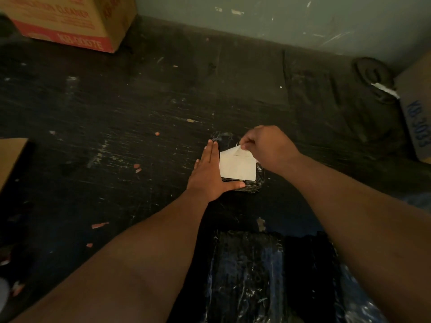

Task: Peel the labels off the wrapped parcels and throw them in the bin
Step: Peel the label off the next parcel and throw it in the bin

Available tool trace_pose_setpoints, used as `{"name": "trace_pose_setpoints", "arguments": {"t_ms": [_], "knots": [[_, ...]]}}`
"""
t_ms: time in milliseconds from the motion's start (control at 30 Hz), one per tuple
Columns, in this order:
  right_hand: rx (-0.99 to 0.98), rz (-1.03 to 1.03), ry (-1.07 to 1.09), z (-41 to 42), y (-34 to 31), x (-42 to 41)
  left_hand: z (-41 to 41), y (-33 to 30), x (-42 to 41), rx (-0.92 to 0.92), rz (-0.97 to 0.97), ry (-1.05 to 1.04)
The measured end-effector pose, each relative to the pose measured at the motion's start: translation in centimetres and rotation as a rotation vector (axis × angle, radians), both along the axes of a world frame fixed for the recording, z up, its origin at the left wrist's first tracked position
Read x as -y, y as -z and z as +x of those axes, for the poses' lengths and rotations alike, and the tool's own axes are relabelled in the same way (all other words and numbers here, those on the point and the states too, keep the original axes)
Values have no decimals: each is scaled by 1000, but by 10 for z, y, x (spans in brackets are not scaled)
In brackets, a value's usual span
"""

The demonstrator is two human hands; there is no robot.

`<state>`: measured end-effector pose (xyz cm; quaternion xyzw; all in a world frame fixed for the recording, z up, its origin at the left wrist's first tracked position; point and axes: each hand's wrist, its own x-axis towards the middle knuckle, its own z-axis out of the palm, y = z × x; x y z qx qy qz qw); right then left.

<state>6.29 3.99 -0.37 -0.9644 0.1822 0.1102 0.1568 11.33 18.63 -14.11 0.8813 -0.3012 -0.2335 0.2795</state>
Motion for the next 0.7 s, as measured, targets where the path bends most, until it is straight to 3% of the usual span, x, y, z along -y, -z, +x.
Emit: {"name": "trace_pose_setpoints", "arguments": {"t_ms": [700], "knots": [[44,-97,-156,-58,-40,-25,0,2,-1,31,-8,-6]]}}
